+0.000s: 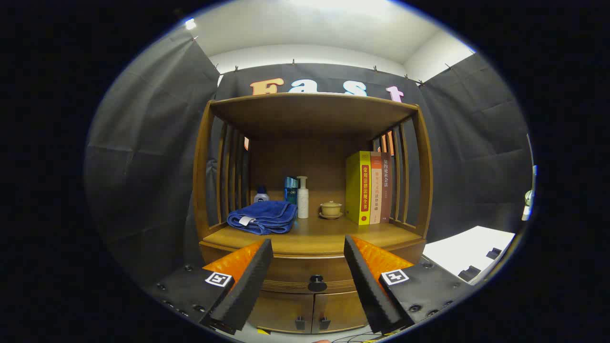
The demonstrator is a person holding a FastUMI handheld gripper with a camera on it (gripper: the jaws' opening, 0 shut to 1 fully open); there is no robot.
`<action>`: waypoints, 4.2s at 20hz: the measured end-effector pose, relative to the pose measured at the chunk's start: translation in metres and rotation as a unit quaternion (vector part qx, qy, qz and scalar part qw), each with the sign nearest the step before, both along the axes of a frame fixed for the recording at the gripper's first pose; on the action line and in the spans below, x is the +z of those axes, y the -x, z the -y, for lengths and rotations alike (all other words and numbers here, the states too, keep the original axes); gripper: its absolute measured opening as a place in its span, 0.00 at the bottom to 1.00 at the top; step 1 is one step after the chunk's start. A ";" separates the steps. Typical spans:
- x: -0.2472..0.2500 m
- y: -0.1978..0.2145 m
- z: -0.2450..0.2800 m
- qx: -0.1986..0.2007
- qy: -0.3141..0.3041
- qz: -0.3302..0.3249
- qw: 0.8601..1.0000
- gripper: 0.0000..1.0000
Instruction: Pull open the drawer, take out the items inside it, and place them on the countertop above the cabinet.
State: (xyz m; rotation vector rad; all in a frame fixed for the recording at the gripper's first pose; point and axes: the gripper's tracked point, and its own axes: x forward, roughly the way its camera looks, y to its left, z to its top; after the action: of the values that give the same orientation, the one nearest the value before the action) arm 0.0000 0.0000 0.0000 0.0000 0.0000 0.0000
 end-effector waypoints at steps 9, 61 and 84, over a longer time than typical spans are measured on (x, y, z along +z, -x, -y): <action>0.006 0.002 0.002 0.006 -0.019 0.006 1.000 0.98; -0.189 -0.112 0.022 -0.008 -0.008 -0.075 0.997 0.50; -0.182 0.009 0.019 -0.004 -0.043 -0.119 0.992 0.36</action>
State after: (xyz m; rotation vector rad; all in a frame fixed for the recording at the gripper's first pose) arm -0.0088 -0.0190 -0.1821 0.0863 0.2381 -0.0081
